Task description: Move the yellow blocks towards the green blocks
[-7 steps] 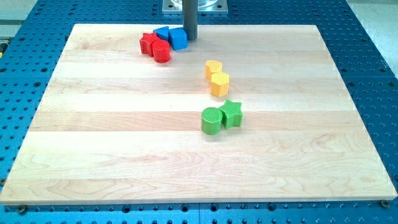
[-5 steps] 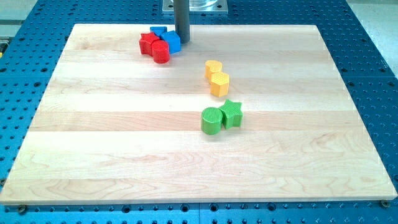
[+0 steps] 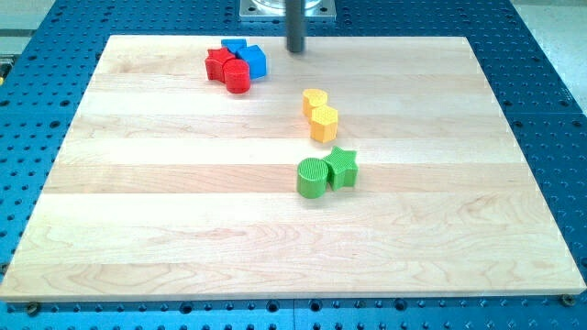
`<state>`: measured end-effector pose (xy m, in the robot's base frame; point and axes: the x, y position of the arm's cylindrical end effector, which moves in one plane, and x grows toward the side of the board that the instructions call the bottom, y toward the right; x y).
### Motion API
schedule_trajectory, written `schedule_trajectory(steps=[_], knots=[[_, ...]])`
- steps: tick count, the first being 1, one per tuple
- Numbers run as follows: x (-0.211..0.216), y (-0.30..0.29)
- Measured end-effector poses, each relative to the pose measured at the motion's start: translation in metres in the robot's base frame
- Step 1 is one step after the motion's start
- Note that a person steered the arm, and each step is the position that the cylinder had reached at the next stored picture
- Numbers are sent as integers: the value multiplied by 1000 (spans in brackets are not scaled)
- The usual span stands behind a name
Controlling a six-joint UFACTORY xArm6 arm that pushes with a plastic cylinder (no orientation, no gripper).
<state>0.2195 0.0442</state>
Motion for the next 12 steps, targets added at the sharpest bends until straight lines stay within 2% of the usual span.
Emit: schedule_trajectory(steps=[1, 4, 5, 6, 7, 8, 9, 11, 12], knots=[[17, 78], [32, 81], [58, 81], [91, 69], [117, 32], [129, 21], [186, -2], [218, -42], [211, -83]])
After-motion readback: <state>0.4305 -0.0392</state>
